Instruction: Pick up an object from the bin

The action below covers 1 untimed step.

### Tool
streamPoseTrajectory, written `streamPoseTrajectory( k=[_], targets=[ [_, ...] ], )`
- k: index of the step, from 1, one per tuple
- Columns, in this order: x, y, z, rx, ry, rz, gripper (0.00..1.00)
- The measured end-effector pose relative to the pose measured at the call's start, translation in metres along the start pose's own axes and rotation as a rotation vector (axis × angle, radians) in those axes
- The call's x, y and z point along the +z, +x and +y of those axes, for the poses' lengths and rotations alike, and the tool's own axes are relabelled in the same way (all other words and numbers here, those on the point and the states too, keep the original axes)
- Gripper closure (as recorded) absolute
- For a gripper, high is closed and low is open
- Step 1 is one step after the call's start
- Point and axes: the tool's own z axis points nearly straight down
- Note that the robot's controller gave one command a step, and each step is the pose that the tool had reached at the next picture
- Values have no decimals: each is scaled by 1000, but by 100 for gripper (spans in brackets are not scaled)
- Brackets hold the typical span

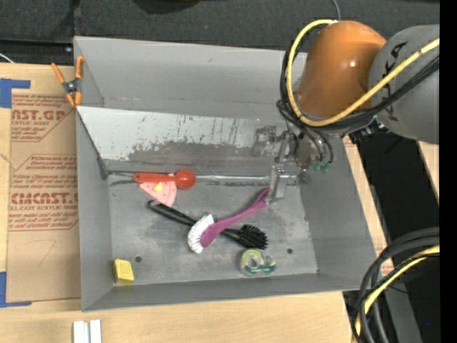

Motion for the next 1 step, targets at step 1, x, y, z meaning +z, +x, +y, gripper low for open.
streamPoseTrajectory(
  k=[1],
  targets=[
    [0,0,0,0,0,-1,0]
  ],
)
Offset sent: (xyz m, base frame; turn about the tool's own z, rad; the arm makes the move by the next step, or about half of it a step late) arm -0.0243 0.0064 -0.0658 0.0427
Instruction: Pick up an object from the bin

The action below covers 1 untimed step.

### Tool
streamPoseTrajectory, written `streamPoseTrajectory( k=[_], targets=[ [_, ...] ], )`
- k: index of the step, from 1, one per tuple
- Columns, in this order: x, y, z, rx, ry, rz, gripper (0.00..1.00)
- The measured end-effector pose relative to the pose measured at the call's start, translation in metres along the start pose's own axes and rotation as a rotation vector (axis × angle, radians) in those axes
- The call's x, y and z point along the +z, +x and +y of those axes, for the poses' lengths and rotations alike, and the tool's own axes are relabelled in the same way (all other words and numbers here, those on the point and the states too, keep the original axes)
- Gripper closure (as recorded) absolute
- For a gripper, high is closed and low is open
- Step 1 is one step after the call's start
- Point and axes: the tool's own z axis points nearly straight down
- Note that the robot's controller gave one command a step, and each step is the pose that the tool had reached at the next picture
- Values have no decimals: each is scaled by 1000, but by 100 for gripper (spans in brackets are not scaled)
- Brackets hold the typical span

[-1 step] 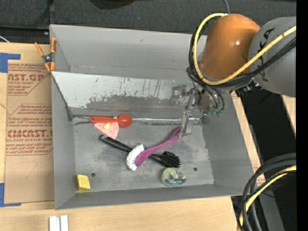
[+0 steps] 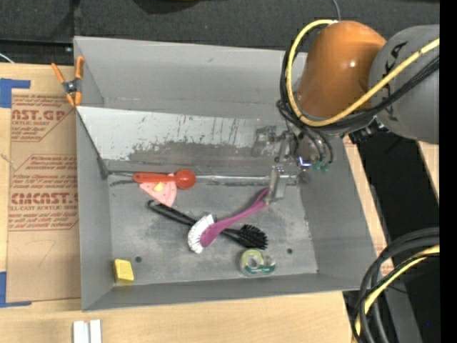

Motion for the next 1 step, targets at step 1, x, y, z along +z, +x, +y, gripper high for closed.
streamPoseTrajectory(
  k=[1],
  targets=[
    [69,26,8,41,-2,5,0]
  ],
)
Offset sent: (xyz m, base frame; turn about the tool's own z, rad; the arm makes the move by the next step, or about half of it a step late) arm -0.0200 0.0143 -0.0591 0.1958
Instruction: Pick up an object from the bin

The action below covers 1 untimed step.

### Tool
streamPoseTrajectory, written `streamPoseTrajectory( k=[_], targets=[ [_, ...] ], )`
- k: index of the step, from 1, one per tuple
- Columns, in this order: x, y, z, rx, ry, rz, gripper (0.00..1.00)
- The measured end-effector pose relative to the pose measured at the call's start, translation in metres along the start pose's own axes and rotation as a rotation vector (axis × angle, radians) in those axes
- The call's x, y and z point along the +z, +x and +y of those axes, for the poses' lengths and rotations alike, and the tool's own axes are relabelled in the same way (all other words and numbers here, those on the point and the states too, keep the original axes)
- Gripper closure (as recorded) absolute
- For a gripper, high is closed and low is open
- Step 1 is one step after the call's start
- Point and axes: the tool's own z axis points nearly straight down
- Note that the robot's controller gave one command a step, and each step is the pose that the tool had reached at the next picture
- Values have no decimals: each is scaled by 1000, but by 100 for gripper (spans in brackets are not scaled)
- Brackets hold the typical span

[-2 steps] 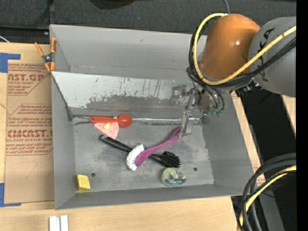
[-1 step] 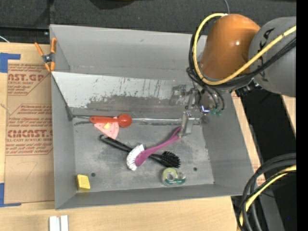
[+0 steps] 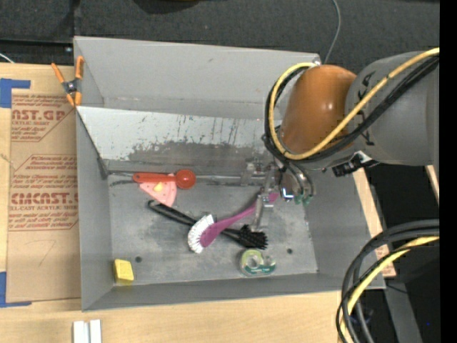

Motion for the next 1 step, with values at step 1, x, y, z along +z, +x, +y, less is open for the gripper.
streamPoseTrajectory(
  k=[1],
  targets=[
    [-3,-2,0,19,0,-7,0]
  ],
)
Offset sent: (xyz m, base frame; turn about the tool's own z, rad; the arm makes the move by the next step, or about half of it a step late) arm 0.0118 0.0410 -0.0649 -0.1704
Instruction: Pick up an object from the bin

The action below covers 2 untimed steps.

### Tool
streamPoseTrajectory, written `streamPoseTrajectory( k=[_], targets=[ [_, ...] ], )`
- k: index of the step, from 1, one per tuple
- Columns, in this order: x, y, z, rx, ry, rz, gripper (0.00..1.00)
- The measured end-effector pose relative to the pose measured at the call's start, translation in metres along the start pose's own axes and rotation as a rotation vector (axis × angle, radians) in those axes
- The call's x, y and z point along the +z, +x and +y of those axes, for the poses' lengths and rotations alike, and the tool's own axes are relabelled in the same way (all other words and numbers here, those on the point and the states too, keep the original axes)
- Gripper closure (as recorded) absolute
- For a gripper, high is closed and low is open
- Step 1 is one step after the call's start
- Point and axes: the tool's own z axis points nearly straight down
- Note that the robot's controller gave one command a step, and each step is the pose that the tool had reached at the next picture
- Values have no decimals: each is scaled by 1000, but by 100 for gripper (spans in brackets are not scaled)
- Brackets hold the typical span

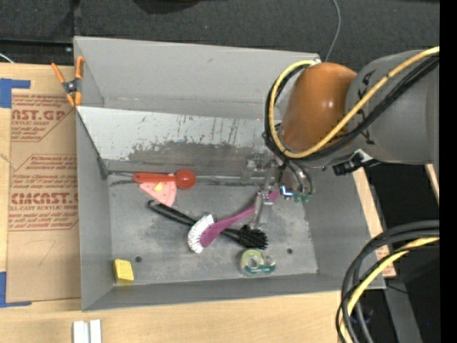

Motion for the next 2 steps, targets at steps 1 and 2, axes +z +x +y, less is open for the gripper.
streamPoseTrajectory(
  k=[1,2],
  targets=[
    [63,-8,38,-186,0,-4,0],
    [80,-10,29,29,-2,-11,0]
  ],
)
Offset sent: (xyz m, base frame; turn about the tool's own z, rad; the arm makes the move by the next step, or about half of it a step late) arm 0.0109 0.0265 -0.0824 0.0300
